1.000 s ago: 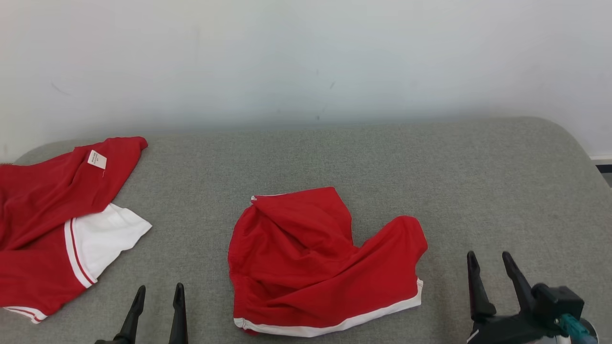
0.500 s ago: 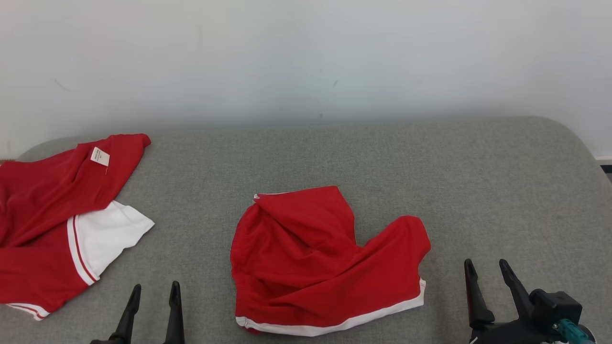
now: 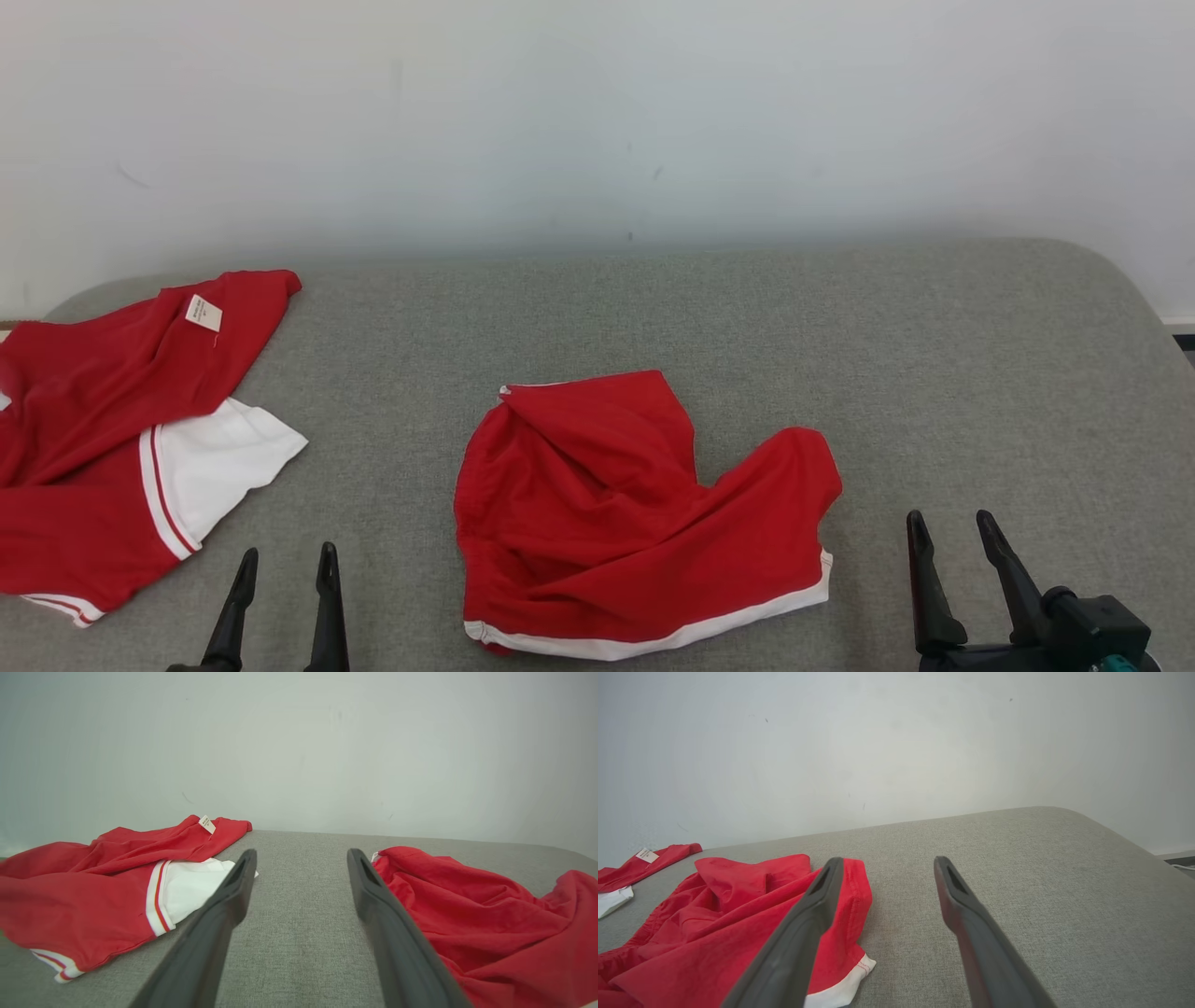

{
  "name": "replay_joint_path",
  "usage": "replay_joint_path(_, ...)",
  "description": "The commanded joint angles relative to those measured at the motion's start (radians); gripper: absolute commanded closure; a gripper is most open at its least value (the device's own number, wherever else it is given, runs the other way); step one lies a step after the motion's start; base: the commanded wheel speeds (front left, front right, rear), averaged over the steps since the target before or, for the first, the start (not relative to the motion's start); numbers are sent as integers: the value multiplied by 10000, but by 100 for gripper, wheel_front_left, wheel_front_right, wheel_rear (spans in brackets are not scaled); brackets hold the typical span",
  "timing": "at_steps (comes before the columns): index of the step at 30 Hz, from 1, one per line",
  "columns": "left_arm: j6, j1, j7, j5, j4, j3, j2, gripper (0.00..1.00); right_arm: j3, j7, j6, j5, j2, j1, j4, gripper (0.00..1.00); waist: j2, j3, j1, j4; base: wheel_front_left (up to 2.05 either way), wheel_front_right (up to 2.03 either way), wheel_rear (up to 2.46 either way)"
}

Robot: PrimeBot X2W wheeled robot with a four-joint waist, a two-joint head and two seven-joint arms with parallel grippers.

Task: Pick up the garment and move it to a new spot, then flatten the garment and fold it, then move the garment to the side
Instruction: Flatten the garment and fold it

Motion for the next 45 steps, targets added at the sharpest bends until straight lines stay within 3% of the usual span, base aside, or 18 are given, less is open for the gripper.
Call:
replay_joint_path(1, 2, 201, -60, 84, -34, 69, -1, 0, 35, -29, 1, -38, -59, 73, -83, 0, 0, -19, 0, 5, 0, 0, 0)
replay_joint_path(14, 46, 695, -60, 472, 132, 440, 179, 0, -158, 160, 1, -20, -22, 469, -357, 0, 0, -262, 0, 2, 0, 0, 0)
replay_joint_path(37, 136, 934, -61, 442, -9, 144, 134, 0, -5, 352, 1, 101, -40, 559, -337, 0, 0, -258, 0, 88, 0, 0, 0)
replay_joint_path(45, -203, 722, -61, 140, 210, 58, 119, 0, -71, 562, 1, 124, 3, 591, -146, 0, 0, -184, 0, 72, 0, 0, 0)
